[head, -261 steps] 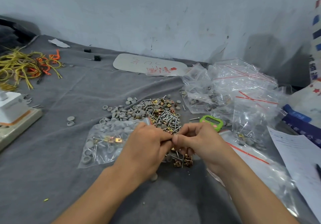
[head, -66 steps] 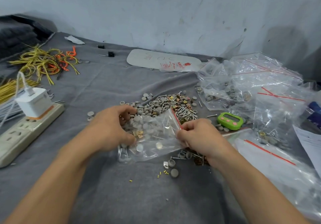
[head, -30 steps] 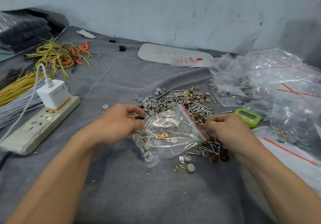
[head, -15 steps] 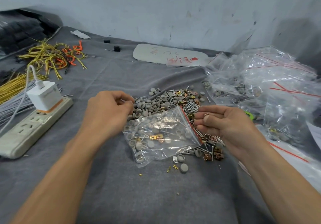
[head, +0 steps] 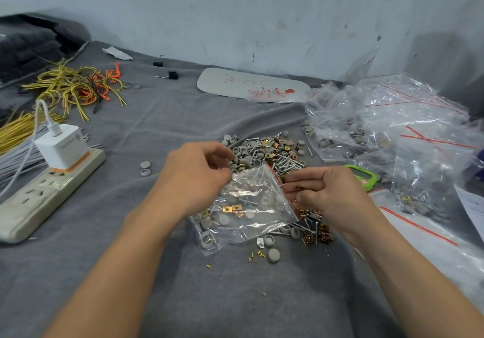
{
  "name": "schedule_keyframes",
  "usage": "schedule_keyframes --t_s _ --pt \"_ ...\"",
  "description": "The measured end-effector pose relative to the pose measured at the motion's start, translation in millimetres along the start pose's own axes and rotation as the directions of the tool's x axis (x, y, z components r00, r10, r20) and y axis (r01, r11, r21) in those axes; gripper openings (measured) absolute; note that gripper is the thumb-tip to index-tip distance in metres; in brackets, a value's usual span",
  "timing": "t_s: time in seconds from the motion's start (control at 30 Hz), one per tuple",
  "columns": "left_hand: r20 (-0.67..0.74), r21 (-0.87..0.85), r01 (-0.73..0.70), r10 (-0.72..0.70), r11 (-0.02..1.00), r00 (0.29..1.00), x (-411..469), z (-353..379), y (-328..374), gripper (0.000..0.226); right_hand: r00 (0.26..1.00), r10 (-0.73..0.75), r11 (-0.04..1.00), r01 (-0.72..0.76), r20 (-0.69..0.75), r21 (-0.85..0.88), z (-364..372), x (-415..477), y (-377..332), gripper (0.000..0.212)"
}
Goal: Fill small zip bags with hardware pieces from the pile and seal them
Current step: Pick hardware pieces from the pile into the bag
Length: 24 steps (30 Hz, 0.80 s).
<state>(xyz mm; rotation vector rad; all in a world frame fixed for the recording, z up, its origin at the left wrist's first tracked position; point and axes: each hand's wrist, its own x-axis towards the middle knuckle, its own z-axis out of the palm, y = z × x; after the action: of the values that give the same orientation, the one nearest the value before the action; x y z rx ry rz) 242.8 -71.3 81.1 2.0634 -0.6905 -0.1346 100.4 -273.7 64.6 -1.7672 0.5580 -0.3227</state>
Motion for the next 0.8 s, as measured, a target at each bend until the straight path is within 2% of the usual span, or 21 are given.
schedule_keyframes --t_s 0.1,0.13,0.27,0.33,0.4,0.53,0.7,0.8 --pt "0.04 0.056 -0.054 0.052 0.997 0.998 -4.2 10.5 8.0 0.027 0.989 -0.076 0.92 0.021 -0.125 -0.39 -1.8 1.6 -0.4 0.03" --pt "0.089 0.097 -0.097 0.088 0.991 0.992 -6.7 17.4 11.1 0.038 0.983 -0.101 0.889 0.021 -0.152 -0.457 -2.0 2.4 -1.0 0.031" --pt "0.293 0.302 -0.238 0.148 0.923 0.945 -14.7 51.6 18.8 0.111 0.962 -0.196 0.789 0.04 -0.19 -0.613 0.9 4.0 -0.5 0.024" --pt "0.288 0.455 -0.308 0.19 0.836 0.939 -13.0 64.0 18.1 0.124 0.956 -0.231 0.756 0.058 -0.182 -0.652 2.0 3.9 0.6 0.021" --pt "0.255 0.5 -0.328 0.225 0.802 0.94 -9.8 69.5 18.3 0.126 0.954 -0.243 0.771 0.08 -0.176 -0.632 2.0 4.8 1.7 0.02" --pt "0.247 0.448 -0.285 0.189 0.848 0.95 -6.2 70.9 20.9 0.127 0.95 -0.232 0.795 0.061 -0.209 -0.604 3.6 7.0 0.9 0.021" --pt "0.129 0.248 -0.208 0.181 0.946 0.975 -8.9 72.1 18.7 0.108 0.953 -0.201 0.746 -0.003 -0.229 -0.666 8.1 7.7 -1.8 0.016" --pt "0.066 0.117 -0.176 0.169 0.977 0.983 -10.2 67.4 16.4 0.102 0.952 -0.235 0.775 0.063 -0.194 -0.629 12.5 8.8 -2.3 0.015"
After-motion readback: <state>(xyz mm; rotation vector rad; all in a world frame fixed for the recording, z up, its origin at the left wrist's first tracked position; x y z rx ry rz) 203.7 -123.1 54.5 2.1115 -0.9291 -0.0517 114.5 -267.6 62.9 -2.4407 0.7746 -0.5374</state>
